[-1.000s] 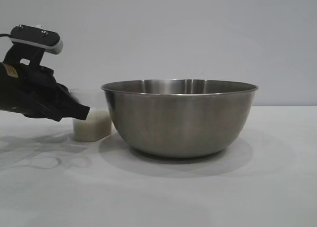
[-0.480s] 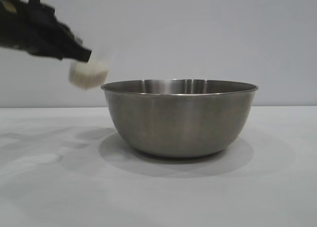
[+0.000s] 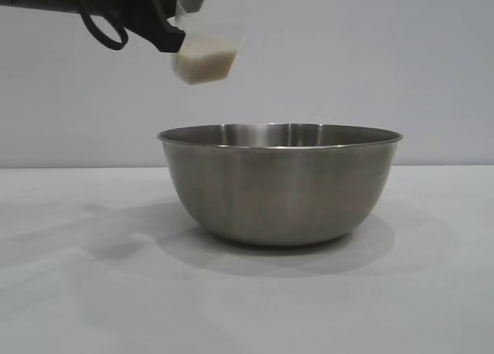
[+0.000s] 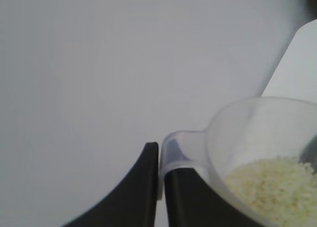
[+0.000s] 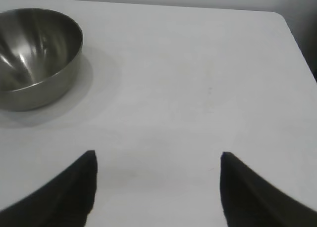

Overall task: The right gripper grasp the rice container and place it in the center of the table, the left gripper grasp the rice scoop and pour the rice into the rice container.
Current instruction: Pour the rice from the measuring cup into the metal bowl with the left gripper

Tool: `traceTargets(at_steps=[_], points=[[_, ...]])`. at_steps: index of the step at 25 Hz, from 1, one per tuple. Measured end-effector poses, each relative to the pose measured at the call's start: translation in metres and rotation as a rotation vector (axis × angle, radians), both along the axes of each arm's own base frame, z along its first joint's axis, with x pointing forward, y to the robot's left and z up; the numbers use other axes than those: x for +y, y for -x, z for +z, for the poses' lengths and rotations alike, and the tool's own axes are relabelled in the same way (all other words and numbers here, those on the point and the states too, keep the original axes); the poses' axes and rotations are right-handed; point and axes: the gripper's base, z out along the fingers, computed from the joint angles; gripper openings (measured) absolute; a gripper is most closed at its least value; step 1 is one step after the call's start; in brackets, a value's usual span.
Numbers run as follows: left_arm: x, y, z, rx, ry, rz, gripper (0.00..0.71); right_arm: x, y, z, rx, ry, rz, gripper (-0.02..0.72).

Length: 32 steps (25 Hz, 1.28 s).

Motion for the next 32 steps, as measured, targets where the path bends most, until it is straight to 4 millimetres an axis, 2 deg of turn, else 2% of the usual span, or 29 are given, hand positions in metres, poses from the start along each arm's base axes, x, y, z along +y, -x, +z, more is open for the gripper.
traceTargets(at_steps=[10,18,26,32], points=[[-0.011,0.011,-0.004,-0.297,-0.318,-0.139,0.0,0.0,0.0,0.0,0.0,0.0,0.0,0.449],[-0.017,0.013,-0.001,-0.497,-0.464,-0.173,0.0,0.0,0.0,0.0,0.0,0.0,0.0,0.449],[-0.035,0.024,-0.002,-0.751,-0.622,-0.208,0.0,0.0,0.0,0.0,0.0,0.0,0.0,0.449],[-0.042,0.027,-0.014,-0.892,-0.733,-0.23,0.0,0.0,0.0,0.0,0.0,0.0,0.0,0.449]])
